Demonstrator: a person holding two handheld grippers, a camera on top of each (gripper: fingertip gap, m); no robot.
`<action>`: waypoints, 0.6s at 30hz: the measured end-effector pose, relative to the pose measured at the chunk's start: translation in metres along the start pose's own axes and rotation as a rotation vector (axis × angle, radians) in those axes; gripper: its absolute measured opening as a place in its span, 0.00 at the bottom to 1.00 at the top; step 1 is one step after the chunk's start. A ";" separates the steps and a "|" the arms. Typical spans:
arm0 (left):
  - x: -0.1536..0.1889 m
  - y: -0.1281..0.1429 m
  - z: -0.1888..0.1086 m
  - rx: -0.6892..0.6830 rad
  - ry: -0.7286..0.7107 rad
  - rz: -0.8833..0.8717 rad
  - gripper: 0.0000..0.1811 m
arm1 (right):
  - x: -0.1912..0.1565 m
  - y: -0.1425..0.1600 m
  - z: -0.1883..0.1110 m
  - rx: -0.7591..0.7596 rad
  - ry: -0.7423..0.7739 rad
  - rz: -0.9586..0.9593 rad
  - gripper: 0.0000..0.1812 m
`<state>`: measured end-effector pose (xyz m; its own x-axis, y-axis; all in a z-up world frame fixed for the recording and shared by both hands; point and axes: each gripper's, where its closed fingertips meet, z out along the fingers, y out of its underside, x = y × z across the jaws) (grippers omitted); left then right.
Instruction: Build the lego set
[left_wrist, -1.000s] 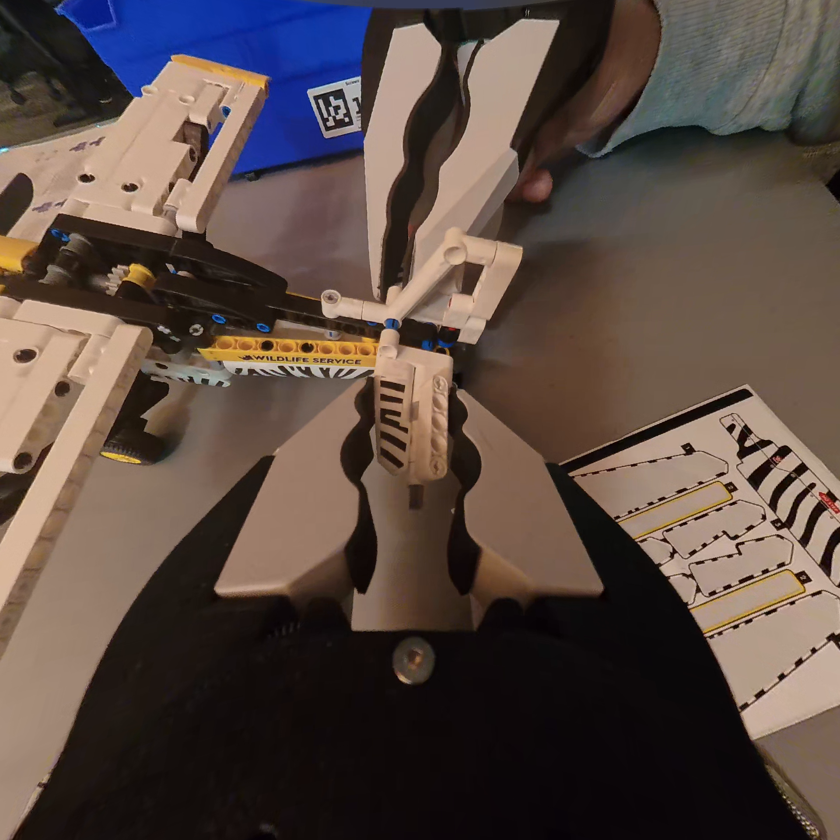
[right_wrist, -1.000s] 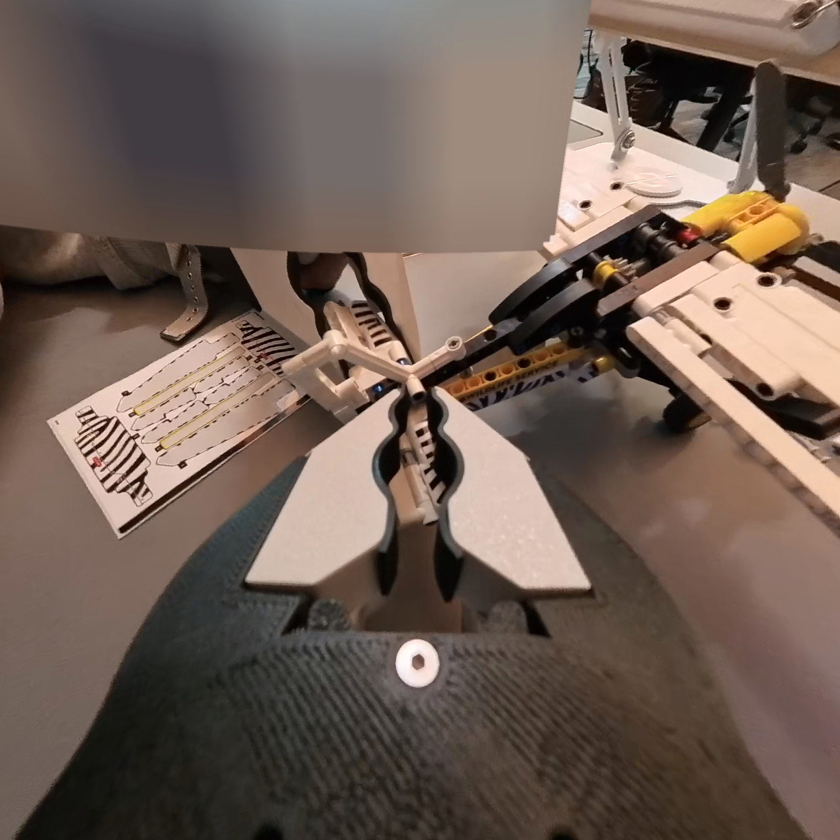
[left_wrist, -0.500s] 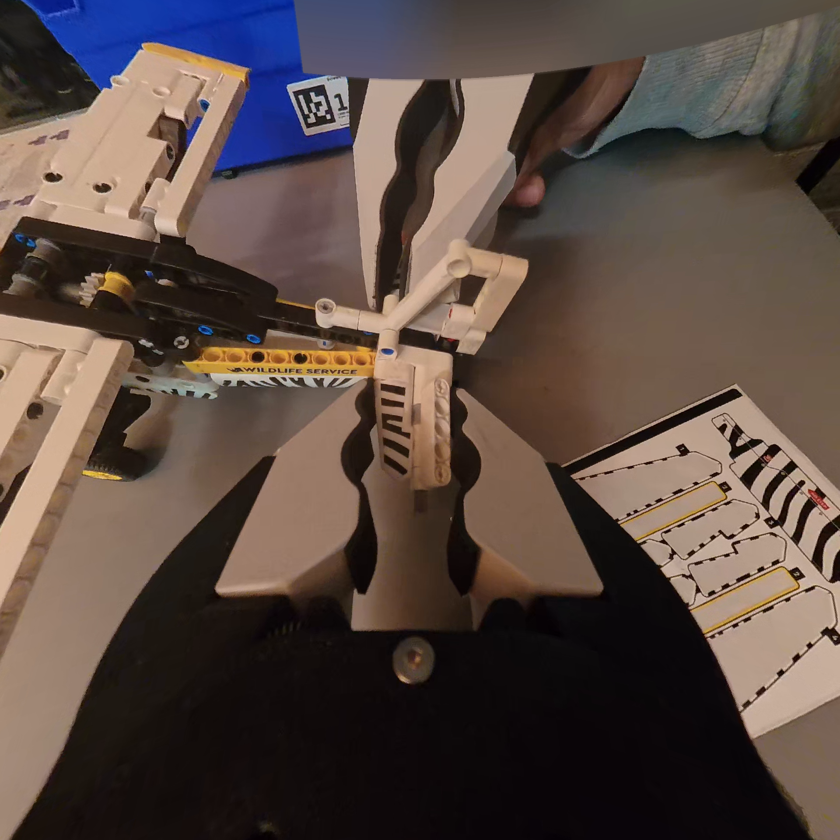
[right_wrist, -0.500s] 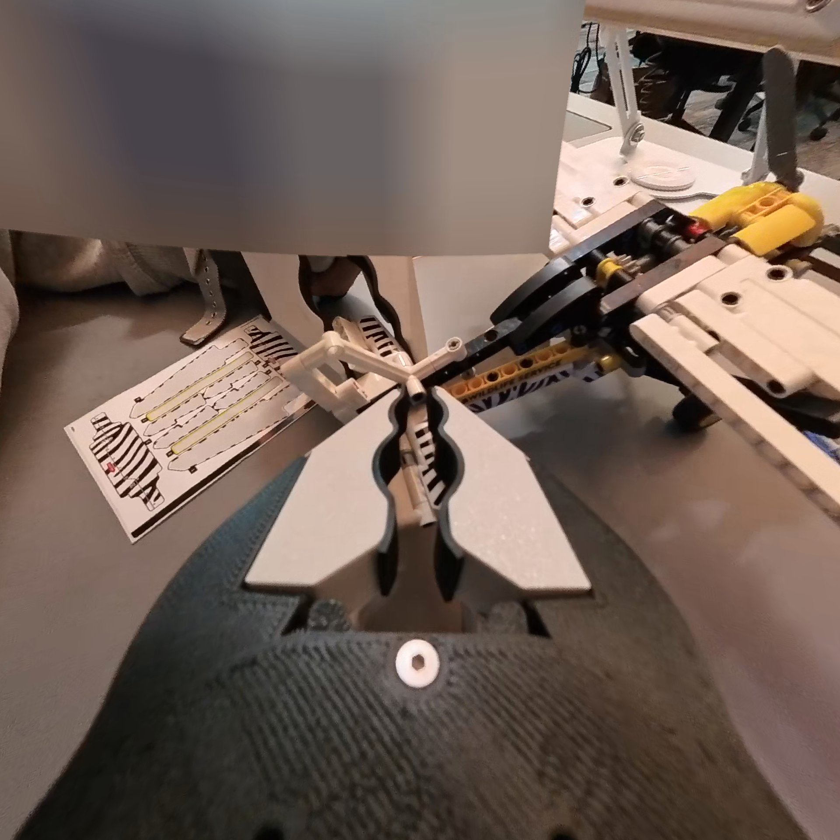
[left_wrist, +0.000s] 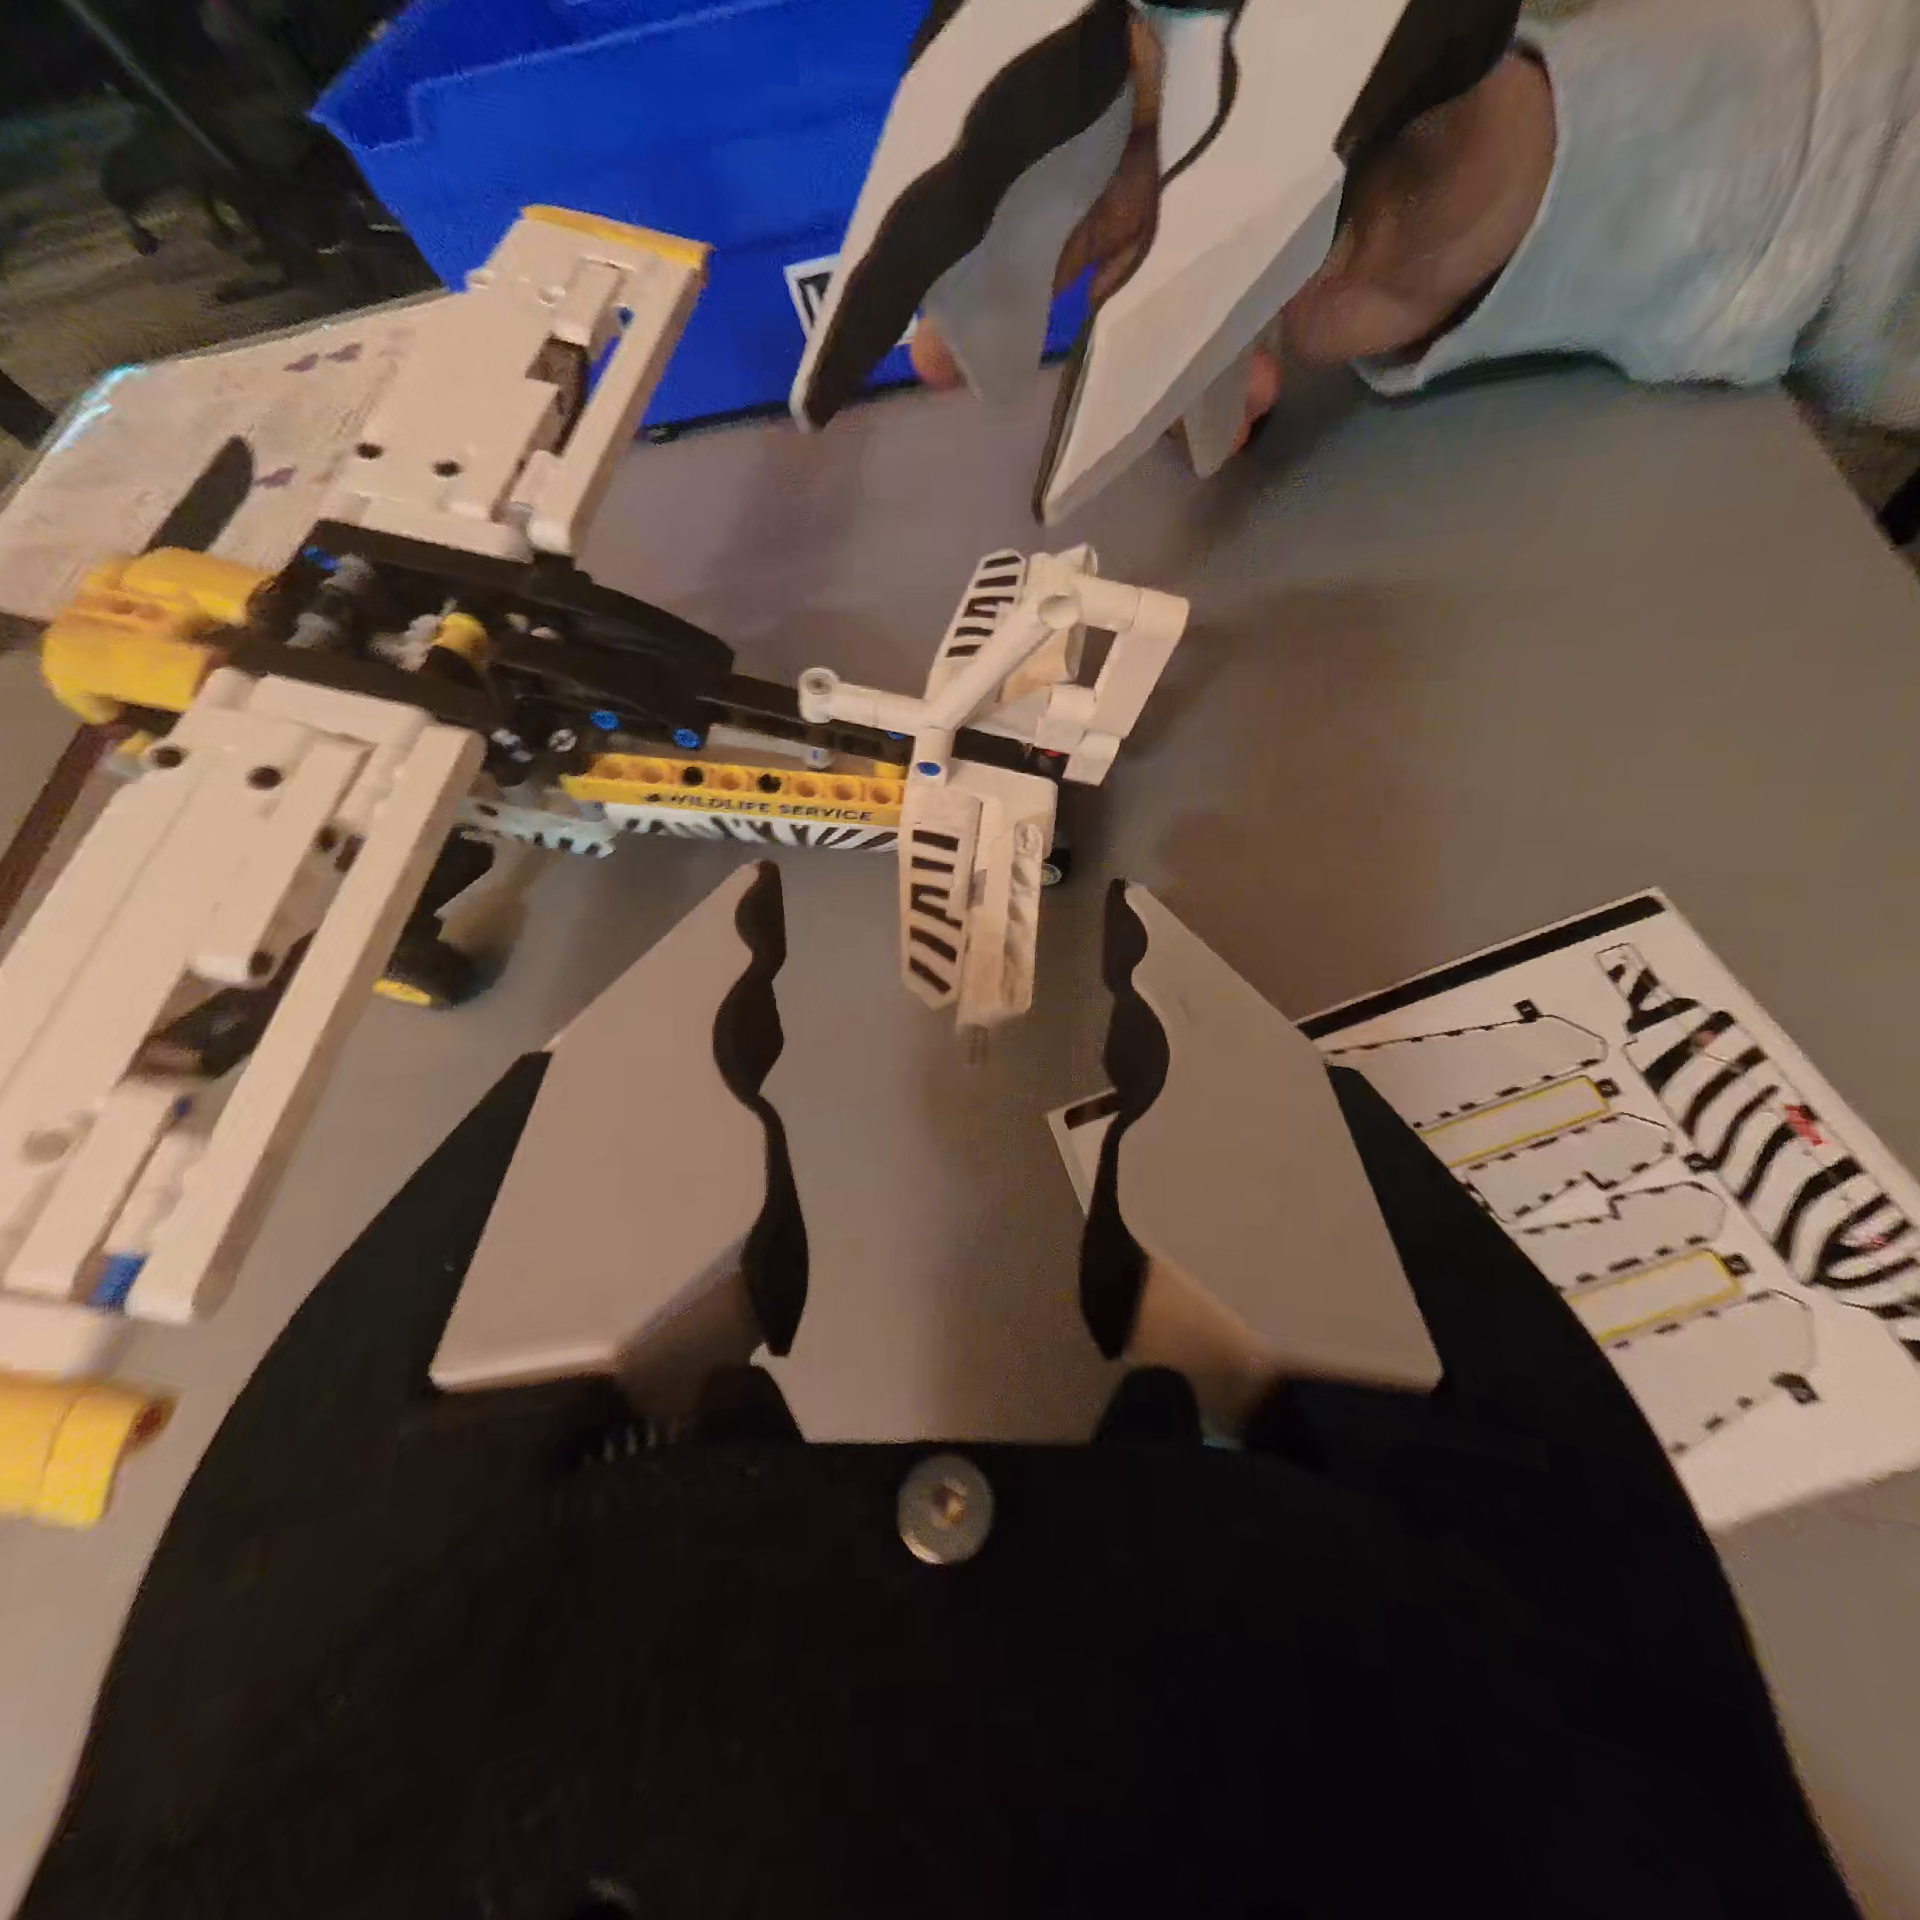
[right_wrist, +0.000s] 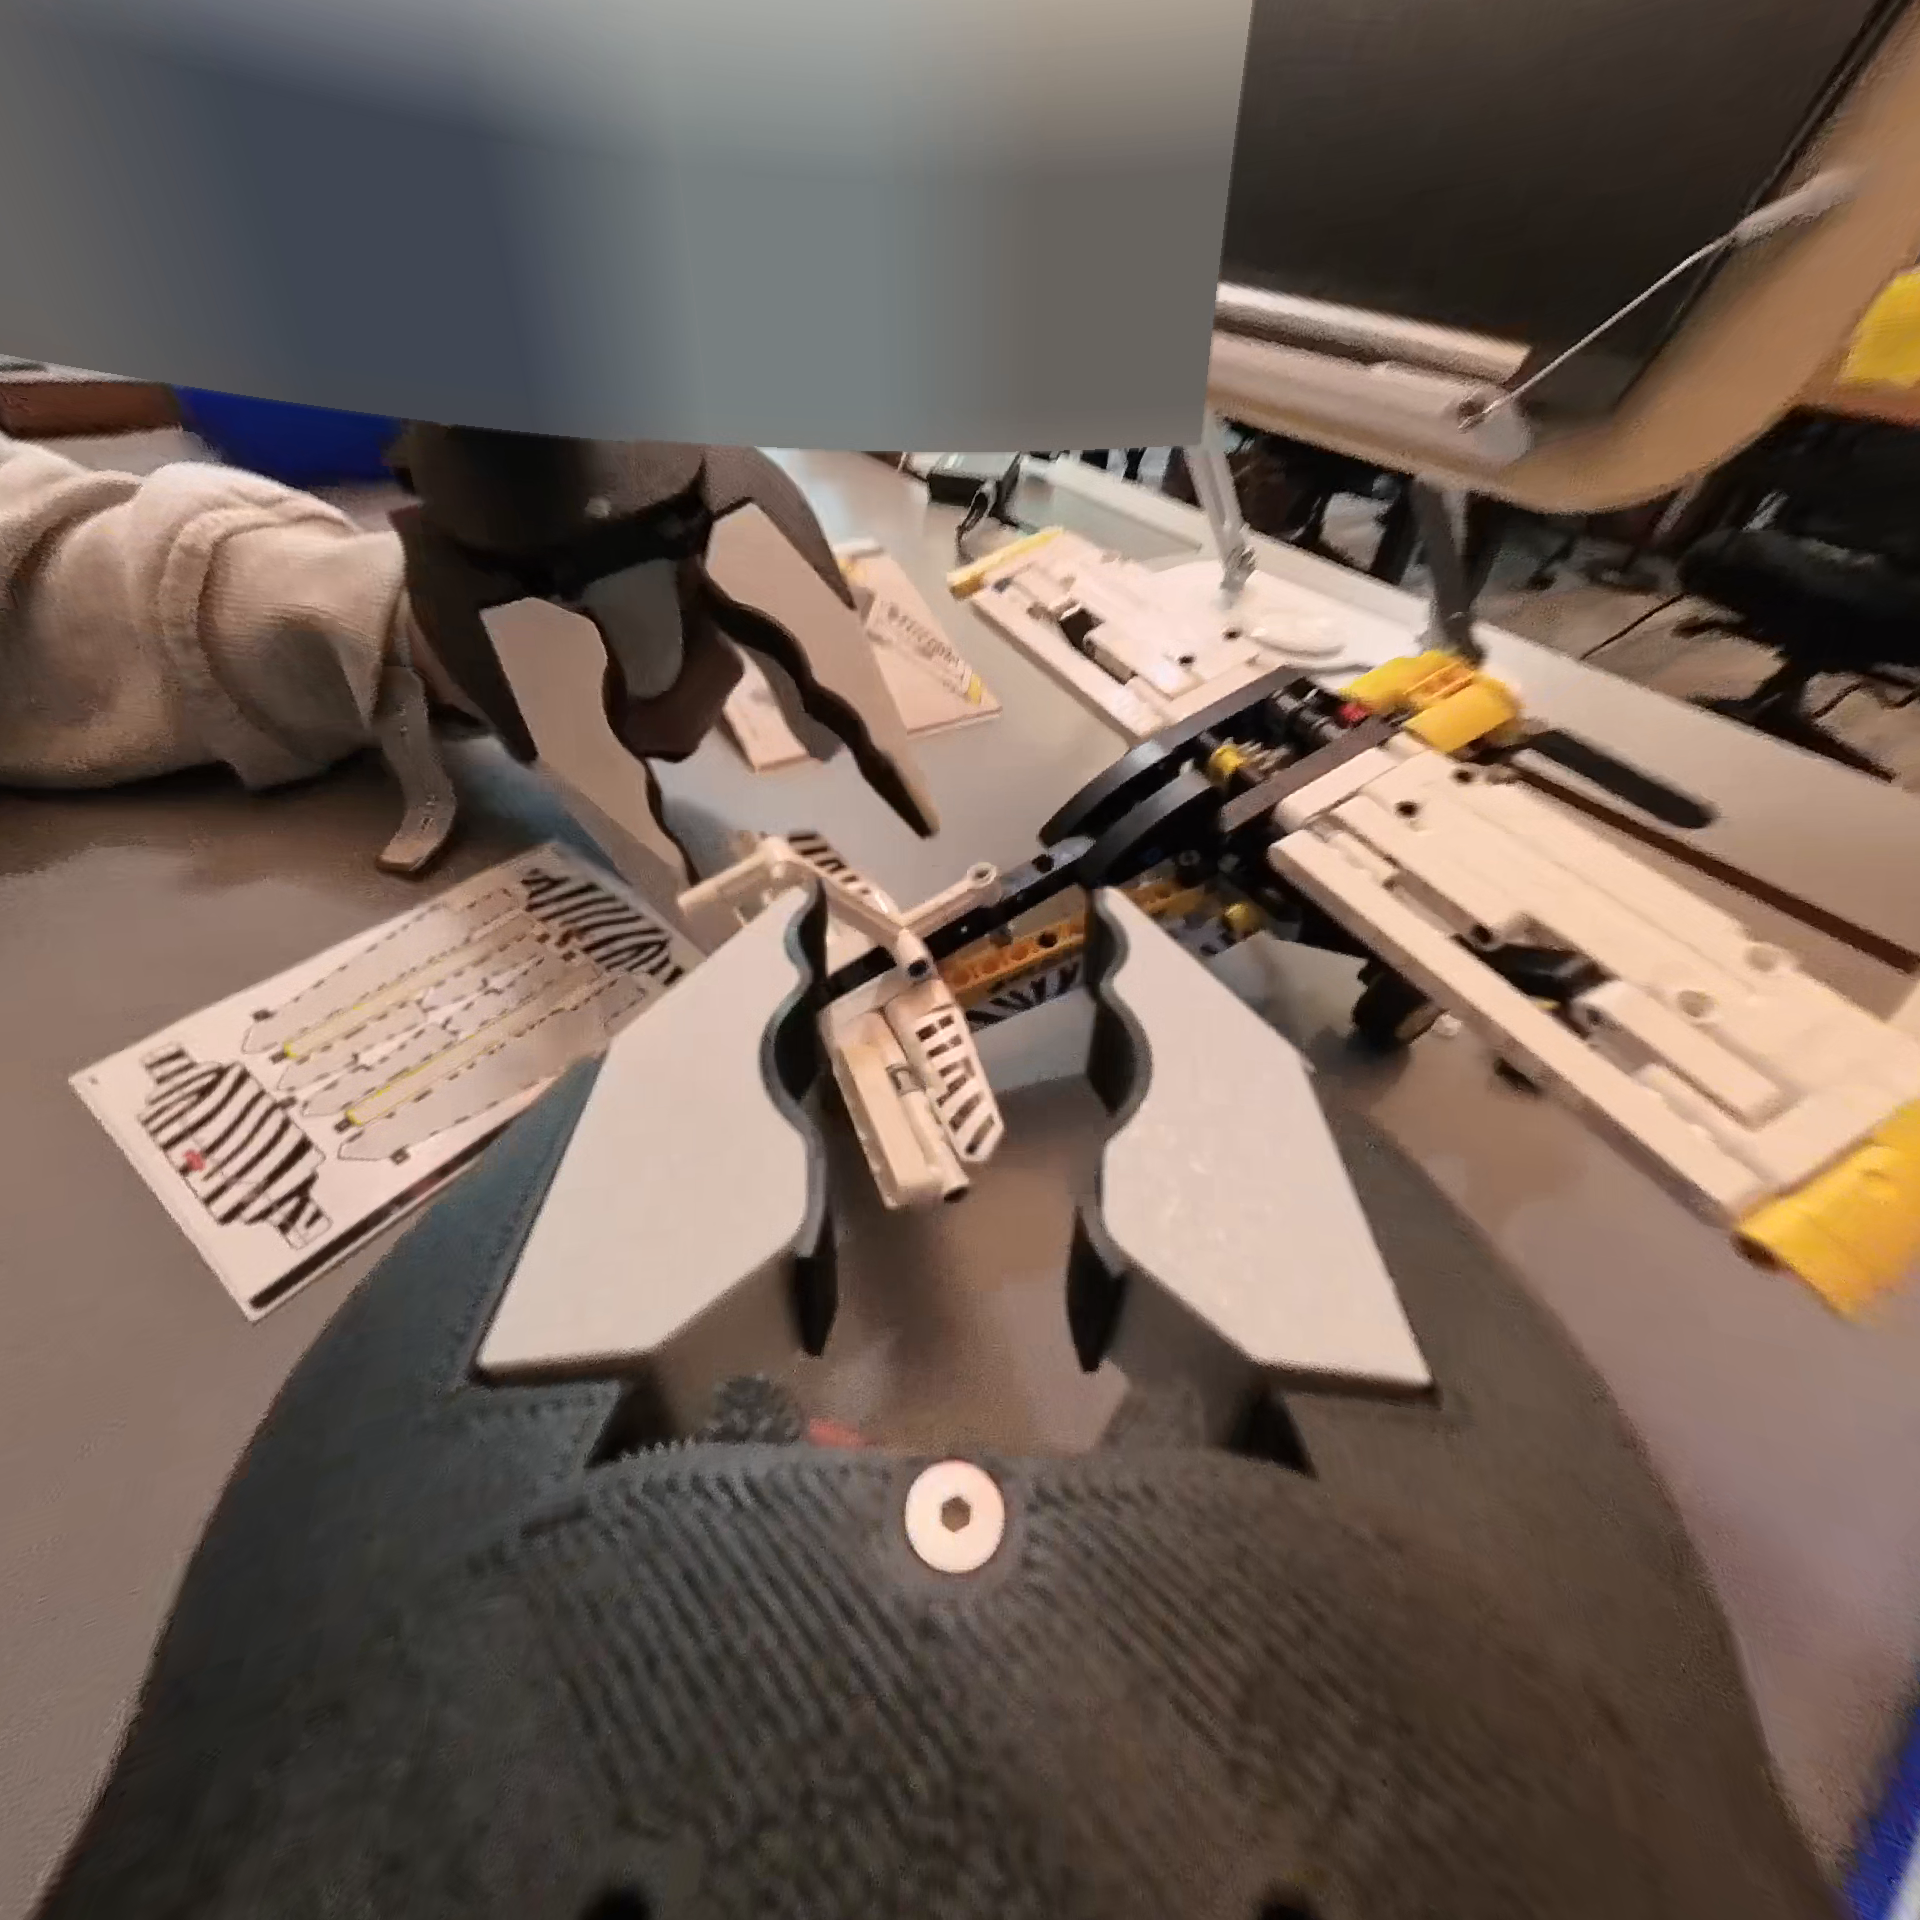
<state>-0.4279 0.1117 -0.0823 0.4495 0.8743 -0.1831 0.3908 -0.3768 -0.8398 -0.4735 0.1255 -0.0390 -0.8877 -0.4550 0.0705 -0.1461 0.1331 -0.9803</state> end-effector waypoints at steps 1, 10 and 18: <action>-0.002 0.000 -0.007 0.001 -0.006 -0.027 0.35 | 0.003 -0.005 -0.004 0.031 0.023 -0.009 0.27; 0.002 0.008 -0.039 0.123 -0.033 -0.273 0.28 | 0.004 -0.036 -0.028 0.249 0.237 0.013 0.22; -0.008 0.016 -0.027 0.146 -0.039 -0.635 0.28 | 0.015 -0.017 -0.043 0.192 0.608 0.071 0.18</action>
<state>-0.4038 0.0907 -0.0808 0.1365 0.9246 0.3555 0.4563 0.2599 -0.8510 -0.5034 0.1544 -0.0137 -0.9897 0.1371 0.0413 -0.0473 -0.0414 -0.9980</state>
